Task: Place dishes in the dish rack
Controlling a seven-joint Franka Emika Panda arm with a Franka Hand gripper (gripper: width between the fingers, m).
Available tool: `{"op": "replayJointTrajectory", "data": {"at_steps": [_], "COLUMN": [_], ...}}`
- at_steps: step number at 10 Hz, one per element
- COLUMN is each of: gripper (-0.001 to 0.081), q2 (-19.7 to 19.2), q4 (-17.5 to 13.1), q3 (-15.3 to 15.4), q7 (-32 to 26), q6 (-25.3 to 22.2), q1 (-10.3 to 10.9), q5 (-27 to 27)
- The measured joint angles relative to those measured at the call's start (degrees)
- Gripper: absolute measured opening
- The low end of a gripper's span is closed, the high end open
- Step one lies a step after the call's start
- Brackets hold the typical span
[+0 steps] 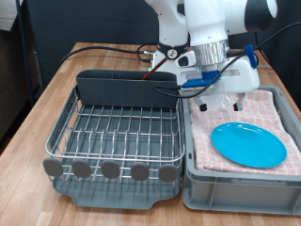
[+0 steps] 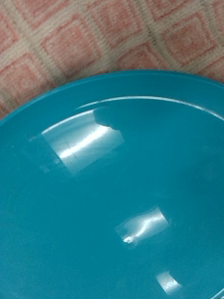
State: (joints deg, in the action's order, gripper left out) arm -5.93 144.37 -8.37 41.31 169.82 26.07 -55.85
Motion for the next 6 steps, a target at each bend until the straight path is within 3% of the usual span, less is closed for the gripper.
{"op": "replayJointTrajectory", "data": {"at_steps": [6], "gripper": [0.0802], "q2": [-5.2], "q4": [-4.0], "q3": [2.1], "q7": [-10.8], "q6": [0.6], "q1": [-0.3], "q5": [-12.1]}}
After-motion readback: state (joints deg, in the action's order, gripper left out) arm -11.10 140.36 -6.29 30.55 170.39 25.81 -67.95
